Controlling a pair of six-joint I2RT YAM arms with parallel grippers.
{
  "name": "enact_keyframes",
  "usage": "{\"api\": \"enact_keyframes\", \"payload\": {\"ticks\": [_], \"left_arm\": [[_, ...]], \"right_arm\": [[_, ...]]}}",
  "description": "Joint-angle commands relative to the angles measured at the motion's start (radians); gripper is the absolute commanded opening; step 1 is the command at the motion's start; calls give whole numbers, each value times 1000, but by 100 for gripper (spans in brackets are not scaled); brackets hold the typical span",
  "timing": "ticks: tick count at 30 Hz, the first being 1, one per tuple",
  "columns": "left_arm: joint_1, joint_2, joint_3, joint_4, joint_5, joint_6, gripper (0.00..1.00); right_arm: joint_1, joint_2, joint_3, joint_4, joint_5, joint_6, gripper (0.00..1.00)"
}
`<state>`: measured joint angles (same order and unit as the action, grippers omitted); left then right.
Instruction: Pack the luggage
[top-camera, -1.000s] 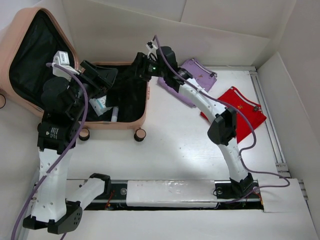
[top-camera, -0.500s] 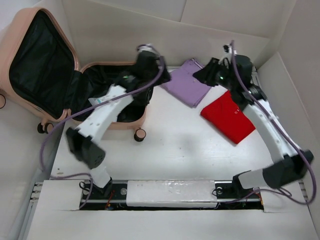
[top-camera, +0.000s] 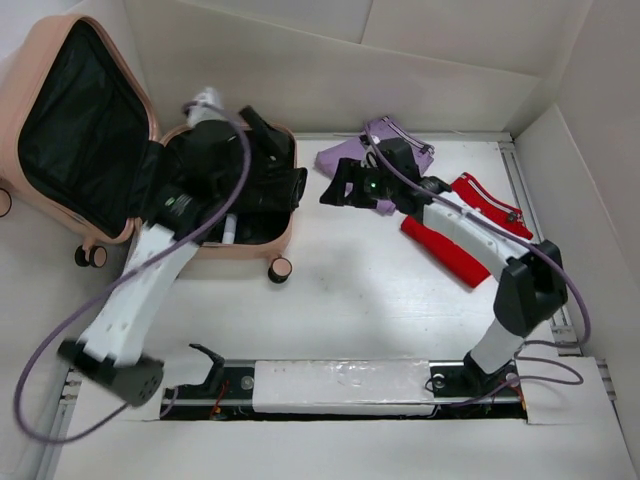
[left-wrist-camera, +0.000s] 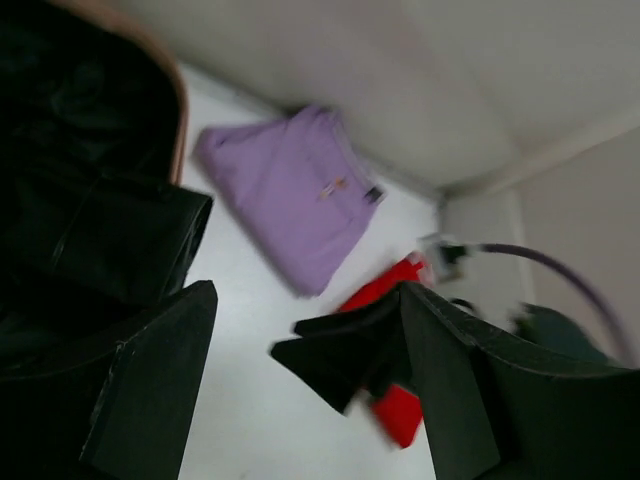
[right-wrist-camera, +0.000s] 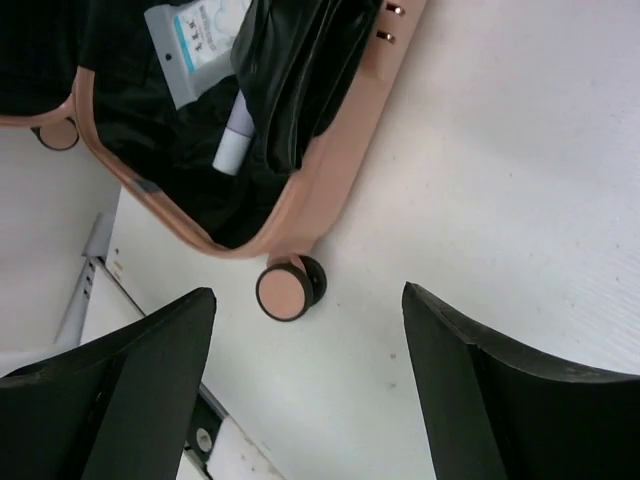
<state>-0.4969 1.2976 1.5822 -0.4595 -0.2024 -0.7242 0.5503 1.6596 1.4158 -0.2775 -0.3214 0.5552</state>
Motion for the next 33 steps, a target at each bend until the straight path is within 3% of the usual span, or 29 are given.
{"api": "enact_keyframes", "payload": {"ticks": [1,7,12,19,20,24,25,28,30,33], "left_arm": [[-17,-209,-51,65,-100,-43,71],[-17,-325,-110,-2,-124,-64,72],[-17,-359,-110,-36,-103,-64,72],[-17,-379,-131,-56,-83,-55,72],[-17,-379,-131,-56,-83,-55,72],[-17,-379,-149,-56,-61,-55,72],[-17,-379,-149,-56,-61,-55,72],[-17,-388,-159,-56,-52,-55,72],[-17,-397,-159,-56,-64,-55,72],[-17,-397,-125,-56,-86,-43,72]], "right_arm": [[22,67,152,123,12,57,81],[82,290,356,123,73,81,93],[82,425,426,81,215,92,93],[94,519,540,26,202,83,91],[105,531,540,26,191,83,87],[123,531,560,46,203,92,58],[123,531,571,58,203,92,40],[132,511,571,67,231,92,8],[142,474,571,89,245,101,0],[163,422,583,133,225,112,0]]}}
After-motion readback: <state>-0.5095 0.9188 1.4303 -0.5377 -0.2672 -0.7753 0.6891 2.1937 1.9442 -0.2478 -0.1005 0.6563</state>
